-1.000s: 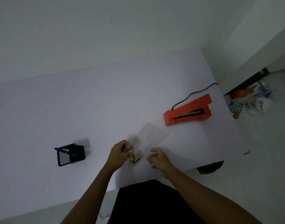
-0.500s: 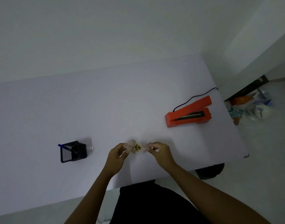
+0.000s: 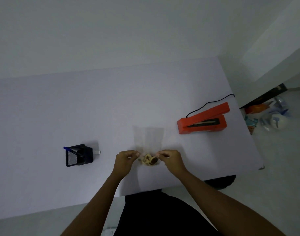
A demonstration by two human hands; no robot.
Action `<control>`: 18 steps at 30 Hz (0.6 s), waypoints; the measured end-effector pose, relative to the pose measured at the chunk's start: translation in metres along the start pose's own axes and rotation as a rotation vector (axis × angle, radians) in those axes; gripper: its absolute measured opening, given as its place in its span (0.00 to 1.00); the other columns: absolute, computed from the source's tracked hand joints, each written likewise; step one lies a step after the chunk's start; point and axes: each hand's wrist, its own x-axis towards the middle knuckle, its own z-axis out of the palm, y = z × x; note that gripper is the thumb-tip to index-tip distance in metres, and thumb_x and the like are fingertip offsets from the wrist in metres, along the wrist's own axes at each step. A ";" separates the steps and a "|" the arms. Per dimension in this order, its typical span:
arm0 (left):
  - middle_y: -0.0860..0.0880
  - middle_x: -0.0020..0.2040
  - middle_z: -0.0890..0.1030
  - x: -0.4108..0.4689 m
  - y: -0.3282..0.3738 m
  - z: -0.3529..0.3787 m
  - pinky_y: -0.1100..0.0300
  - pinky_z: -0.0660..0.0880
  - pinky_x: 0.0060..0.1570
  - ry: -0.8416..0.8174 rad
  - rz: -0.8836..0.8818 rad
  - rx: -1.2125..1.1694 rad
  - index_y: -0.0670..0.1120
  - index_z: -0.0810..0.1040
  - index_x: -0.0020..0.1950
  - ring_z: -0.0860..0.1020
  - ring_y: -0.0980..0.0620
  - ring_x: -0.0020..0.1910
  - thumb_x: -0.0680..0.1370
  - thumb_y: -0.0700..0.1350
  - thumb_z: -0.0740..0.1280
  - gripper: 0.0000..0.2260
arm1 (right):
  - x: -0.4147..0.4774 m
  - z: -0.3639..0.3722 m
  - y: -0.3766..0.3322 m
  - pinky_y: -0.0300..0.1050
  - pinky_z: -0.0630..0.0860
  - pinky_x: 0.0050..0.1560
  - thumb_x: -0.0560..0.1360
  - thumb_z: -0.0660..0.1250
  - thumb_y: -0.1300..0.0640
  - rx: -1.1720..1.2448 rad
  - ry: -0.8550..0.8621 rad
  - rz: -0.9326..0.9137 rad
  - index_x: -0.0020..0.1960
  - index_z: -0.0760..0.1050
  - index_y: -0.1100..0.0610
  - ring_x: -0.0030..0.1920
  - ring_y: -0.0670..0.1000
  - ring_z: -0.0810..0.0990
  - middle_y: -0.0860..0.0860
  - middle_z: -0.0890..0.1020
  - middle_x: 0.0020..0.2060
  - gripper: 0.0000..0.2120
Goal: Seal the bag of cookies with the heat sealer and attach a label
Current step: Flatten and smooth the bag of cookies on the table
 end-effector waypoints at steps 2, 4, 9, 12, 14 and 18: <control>0.52 0.44 0.86 0.003 -0.007 -0.001 0.74 0.74 0.44 -0.025 -0.026 0.002 0.46 0.86 0.47 0.82 0.61 0.44 0.76 0.43 0.71 0.04 | 0.003 -0.002 -0.001 0.30 0.74 0.37 0.74 0.73 0.62 0.008 -0.030 0.019 0.47 0.85 0.62 0.37 0.37 0.81 0.49 0.86 0.38 0.04; 0.51 0.44 0.86 0.004 -0.014 0.000 0.70 0.75 0.44 -0.047 -0.058 -0.010 0.46 0.86 0.47 0.82 0.57 0.44 0.77 0.44 0.70 0.05 | 0.006 -0.001 -0.001 0.29 0.74 0.34 0.74 0.72 0.63 0.011 -0.065 0.046 0.48 0.85 0.63 0.35 0.36 0.81 0.48 0.85 0.37 0.05; 0.50 0.41 0.85 0.002 -0.023 0.004 0.62 0.75 0.43 -0.069 -0.146 -0.034 0.45 0.85 0.45 0.80 0.61 0.39 0.78 0.43 0.69 0.06 | 0.008 0.002 -0.001 0.31 0.73 0.31 0.74 0.72 0.63 0.011 -0.122 0.108 0.46 0.85 0.62 0.30 0.39 0.79 0.53 0.84 0.34 0.04; 0.53 0.38 0.85 0.001 -0.026 0.004 0.66 0.74 0.39 -0.055 -0.165 0.006 0.47 0.85 0.42 0.78 0.65 0.33 0.78 0.43 0.69 0.07 | 0.012 0.002 0.002 0.37 0.74 0.29 0.75 0.71 0.63 0.012 -0.143 0.164 0.44 0.85 0.60 0.30 0.44 0.81 0.58 0.85 0.34 0.04; 0.54 0.36 0.84 0.000 -0.025 0.005 0.71 0.73 0.37 -0.043 -0.166 0.031 0.49 0.85 0.40 0.78 0.65 0.32 0.78 0.43 0.69 0.08 | 0.013 0.003 0.006 0.40 0.76 0.29 0.75 0.70 0.64 0.004 -0.156 0.196 0.45 0.85 0.61 0.31 0.47 0.82 0.59 0.85 0.34 0.05; 0.53 0.35 0.84 0.000 -0.028 0.008 0.68 0.73 0.37 -0.016 -0.209 0.093 0.48 0.86 0.43 0.81 0.59 0.34 0.77 0.43 0.70 0.06 | 0.014 0.009 0.011 0.42 0.77 0.30 0.75 0.71 0.63 0.048 -0.167 0.297 0.45 0.85 0.63 0.32 0.51 0.84 0.62 0.85 0.36 0.04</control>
